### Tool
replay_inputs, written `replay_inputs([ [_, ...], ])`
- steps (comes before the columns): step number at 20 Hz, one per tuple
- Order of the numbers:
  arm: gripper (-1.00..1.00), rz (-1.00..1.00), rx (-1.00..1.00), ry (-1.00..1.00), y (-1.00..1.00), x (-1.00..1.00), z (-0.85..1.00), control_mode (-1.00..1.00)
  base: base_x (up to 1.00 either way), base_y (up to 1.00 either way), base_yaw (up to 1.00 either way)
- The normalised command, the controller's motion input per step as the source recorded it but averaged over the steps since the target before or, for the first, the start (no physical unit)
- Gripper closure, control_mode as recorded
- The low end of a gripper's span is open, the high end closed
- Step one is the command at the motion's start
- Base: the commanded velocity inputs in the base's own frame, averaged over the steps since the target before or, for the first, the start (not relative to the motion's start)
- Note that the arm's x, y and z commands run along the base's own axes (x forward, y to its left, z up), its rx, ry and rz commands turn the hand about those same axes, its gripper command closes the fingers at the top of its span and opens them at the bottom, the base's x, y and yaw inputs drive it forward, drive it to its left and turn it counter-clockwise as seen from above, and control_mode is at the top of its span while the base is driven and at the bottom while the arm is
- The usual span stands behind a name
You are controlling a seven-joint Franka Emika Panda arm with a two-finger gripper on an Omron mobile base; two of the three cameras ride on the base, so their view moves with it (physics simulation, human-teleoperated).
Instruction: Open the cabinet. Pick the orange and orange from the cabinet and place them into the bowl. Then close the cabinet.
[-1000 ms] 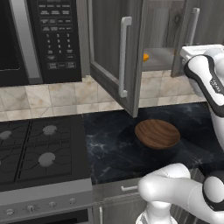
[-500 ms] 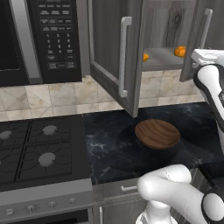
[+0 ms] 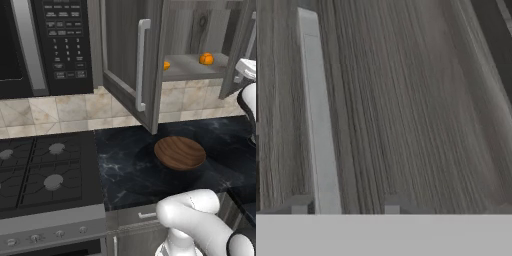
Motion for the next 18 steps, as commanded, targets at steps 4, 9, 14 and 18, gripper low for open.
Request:
replay_inputs([
  [4, -1.0, 0.0, 0.01, 0.07, -0.21, -0.34, -0.03, -1.0, 0.0, 0.0, 0.0],
  [9, -1.0, 0.0, -0.02, 0.1, -0.01, -0.7, -0.25, -1.0, 0.0, 0.0, 0.0],
  [14, -1.0, 0.0, 0.01, -0.01, -0.05, -1.0, -0.16, -1.0, 0.0, 0.0, 0.0],
  [18, -1.0, -0.07, 0.0, -0.1, 0.09, -0.99, -0.01, -1.0, 0.0, 0.0, 0.0],
])
